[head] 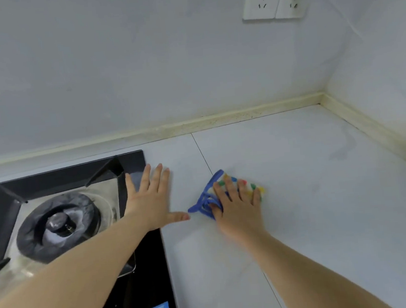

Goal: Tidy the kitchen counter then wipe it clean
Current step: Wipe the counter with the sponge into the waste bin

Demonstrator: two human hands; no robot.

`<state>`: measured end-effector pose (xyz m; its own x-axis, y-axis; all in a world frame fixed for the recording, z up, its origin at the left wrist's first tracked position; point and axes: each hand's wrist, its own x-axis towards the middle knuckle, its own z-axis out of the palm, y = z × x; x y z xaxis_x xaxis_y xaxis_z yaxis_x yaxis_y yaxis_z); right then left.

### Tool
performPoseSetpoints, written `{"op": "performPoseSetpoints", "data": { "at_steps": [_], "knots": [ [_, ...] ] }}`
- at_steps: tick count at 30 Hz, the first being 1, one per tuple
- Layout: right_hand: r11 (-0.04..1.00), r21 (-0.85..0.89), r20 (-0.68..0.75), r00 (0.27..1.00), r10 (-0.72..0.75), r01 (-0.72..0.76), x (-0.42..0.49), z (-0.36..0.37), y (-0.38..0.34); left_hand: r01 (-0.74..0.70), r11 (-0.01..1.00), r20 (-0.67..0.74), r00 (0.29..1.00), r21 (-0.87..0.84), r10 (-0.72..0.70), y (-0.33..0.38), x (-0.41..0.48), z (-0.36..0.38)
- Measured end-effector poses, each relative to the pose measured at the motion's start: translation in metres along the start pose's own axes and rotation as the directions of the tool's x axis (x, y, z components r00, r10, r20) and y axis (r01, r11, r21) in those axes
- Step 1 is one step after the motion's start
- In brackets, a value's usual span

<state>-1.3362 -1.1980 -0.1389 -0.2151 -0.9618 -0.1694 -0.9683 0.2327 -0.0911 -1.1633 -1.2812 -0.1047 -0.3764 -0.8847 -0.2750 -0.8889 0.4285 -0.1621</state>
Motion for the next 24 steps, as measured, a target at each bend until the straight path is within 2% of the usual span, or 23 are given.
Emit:
{"op": "performPoseSetpoints", "data": {
  "at_steps": [1, 4, 5, 9, 13, 18, 21, 24],
  "knots": [
    [0.998, -0.055, -0.018, 1.0, -0.014, 0.013, -0.011, 0.004, -0.004, 0.012, 1.0, 0.002, 1.0, -0.014, -0.012, 0.0, -0.004, 0.0],
    [0.998, -0.06, -0.079, 0.996, 0.03, -0.035, -0.036, 0.005, -0.007, 0.033, 0.996, 0.007, 0.999, -0.085, -0.033, 0.002, -0.013, -0.002],
    [0.997, -0.054, -0.038, 0.998, 0.053, -0.055, -0.042, 0.004, -0.008, 0.018, 0.996, -0.006, 1.0, -0.089, -0.019, 0.004, -0.016, -0.003],
    [0.988, -0.066, -0.052, 0.989, 0.136, -0.14, -0.073, 0.009, -0.016, -0.151, 0.989, -0.101, 0.983, 0.009, 0.151, 0.011, -0.038, -0.003],
    [0.992, -0.076, -0.062, 0.994, 0.091, -0.096, -0.118, 0.034, -0.027, -0.255, 0.966, -0.122, 0.958, 0.039, 0.258, 0.023, -0.071, 0.004],
    [0.993, -0.112, -0.056, 0.998, 0.038, -0.045, -0.167, 0.041, -0.026, -0.214, 0.964, -0.162, 0.969, -0.159, 0.189, 0.035, -0.123, 0.018],
    [0.995, -0.089, -0.088, 0.995, 0.046, -0.054, -0.201, 0.045, -0.021, -0.177, 0.959, -0.171, 0.975, -0.222, 0.141, 0.045, -0.161, 0.027],
    [0.999, -0.047, -0.062, 0.998, 0.022, -0.025, -0.235, 0.047, -0.016, -0.149, 0.949, -0.185, 0.978, -0.277, 0.1, 0.057, -0.202, 0.039]
  ]
}}
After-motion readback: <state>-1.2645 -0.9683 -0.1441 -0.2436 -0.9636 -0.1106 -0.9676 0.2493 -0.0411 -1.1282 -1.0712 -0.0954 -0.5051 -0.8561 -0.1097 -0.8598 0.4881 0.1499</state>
